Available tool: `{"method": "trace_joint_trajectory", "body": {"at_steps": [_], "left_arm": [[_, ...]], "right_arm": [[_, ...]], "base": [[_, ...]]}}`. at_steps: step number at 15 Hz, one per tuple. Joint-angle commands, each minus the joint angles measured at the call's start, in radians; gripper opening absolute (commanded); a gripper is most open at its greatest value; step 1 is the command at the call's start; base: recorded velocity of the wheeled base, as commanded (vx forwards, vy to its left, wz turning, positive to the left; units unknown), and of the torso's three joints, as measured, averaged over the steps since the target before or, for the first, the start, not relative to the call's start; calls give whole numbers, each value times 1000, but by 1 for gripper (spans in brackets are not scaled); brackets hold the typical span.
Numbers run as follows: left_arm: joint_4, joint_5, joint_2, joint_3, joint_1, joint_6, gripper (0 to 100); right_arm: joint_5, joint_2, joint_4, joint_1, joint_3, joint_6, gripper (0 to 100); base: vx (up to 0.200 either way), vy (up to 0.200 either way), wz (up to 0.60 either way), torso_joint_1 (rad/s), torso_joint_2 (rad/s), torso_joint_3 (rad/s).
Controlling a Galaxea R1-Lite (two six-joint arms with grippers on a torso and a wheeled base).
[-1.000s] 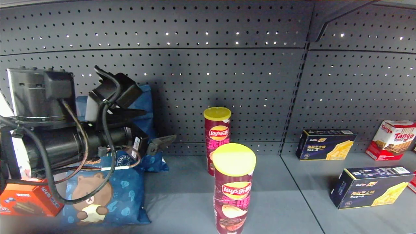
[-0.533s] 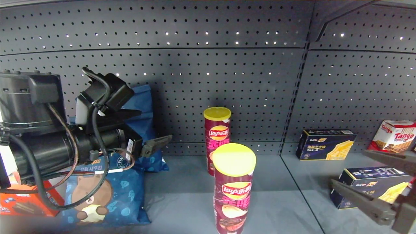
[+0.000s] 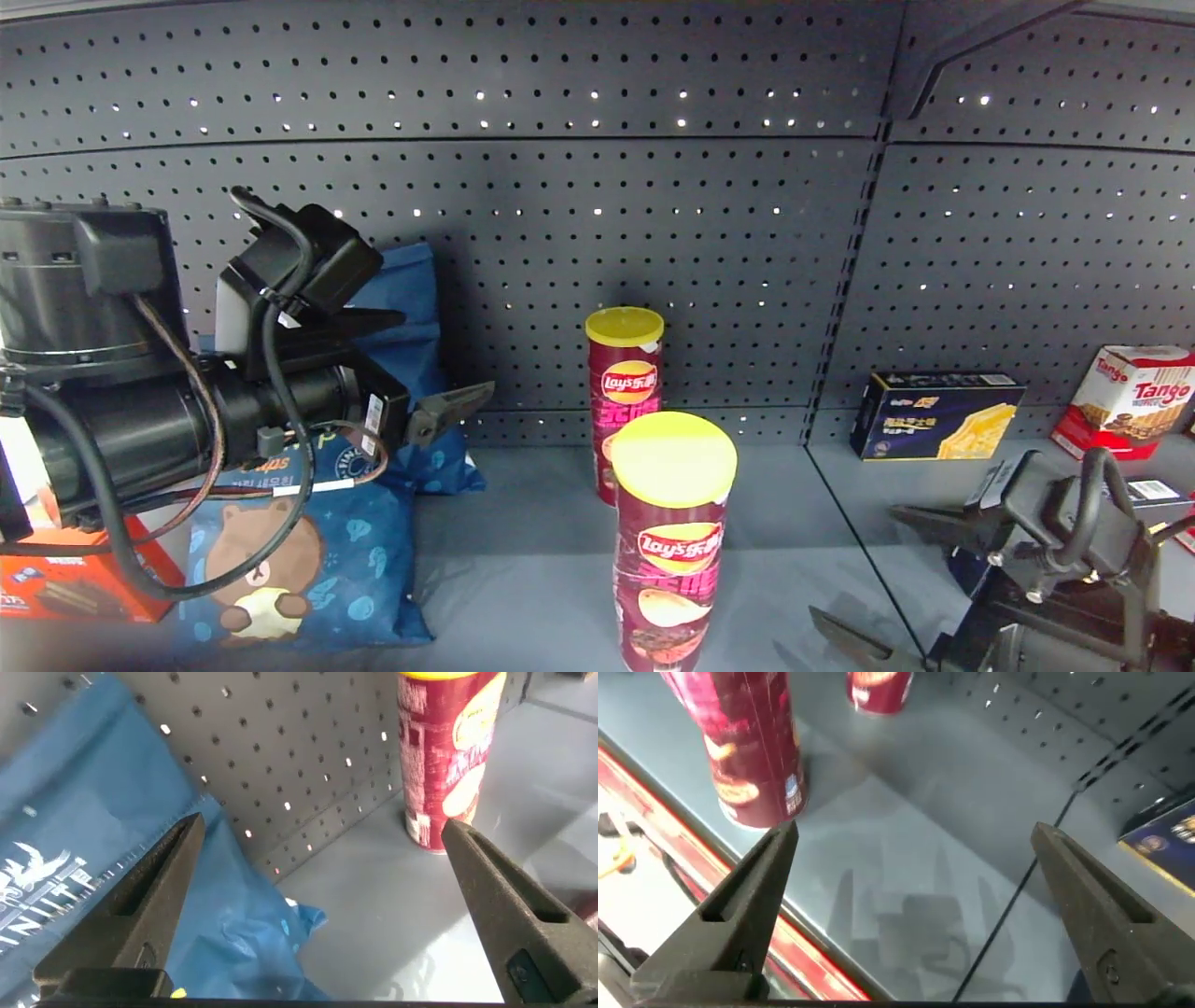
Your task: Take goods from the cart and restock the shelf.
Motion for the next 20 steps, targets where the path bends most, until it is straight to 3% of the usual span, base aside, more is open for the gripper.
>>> {"method": "trace_joint_trajectory", "body": {"at_steps": [1, 20], "left_arm": [[-5, 1, 13, -1, 2, 0, 100], [-42, 1, 49, -1, 14, 6, 100]], "right_arm": [[0, 44, -1, 15, -11, -1, 100], [-5, 317, -11, 19, -211, -4, 100]], "base": [[0, 0, 0, 0, 0, 0], [0, 0, 0, 0, 0, 0]]}}
